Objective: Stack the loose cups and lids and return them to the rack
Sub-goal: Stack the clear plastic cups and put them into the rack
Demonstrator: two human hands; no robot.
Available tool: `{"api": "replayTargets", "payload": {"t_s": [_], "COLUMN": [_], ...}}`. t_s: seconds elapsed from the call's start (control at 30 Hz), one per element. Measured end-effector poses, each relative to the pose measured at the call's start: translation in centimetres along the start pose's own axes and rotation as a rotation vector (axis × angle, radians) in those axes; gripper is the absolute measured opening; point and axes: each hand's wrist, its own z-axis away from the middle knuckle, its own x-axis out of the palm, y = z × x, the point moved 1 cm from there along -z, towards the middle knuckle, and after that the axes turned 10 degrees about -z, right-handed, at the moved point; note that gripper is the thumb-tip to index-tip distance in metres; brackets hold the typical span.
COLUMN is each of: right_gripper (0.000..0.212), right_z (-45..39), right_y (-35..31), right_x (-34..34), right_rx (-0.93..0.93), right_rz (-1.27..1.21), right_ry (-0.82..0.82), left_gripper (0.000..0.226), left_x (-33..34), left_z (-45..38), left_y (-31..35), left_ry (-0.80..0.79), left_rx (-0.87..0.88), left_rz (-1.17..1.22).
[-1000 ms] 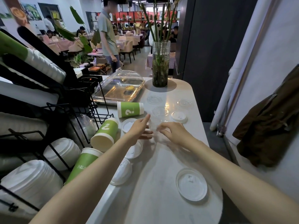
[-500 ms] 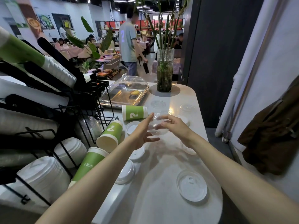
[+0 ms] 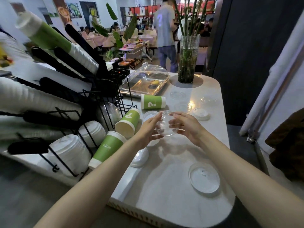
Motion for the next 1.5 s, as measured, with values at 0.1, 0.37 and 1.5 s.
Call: {"api": "replayTargets", "payload": {"t_s": [0.1, 0.37, 1.5], "right_gripper": [0.022, 0.026, 0.027], "right_z": [-0.1, -1.0, -10.7], "right_y": [0.7, 1.5, -2.3], "right_x": [0.6, 4.8, 20.9], "right_rx": [0.031, 0.173, 0.005], "right_rz": [-0.038, -0.178, -0.298], "right_ry": [-0.055, -0.323, -0.273], "left_gripper": [0.057, 0.069, 0.034], "left_x": [-0.9, -5.8, -11.4], "left_z": [1.1, 4.3, 12.8], "left_y": [-0.1, 1.0, 0.0], "left_ry": [0.094, 0.361, 0.438], "left_rx": [-0.007, 0.078, 0.315], "left_rz": [-0.024, -0.174, -0.399]}}
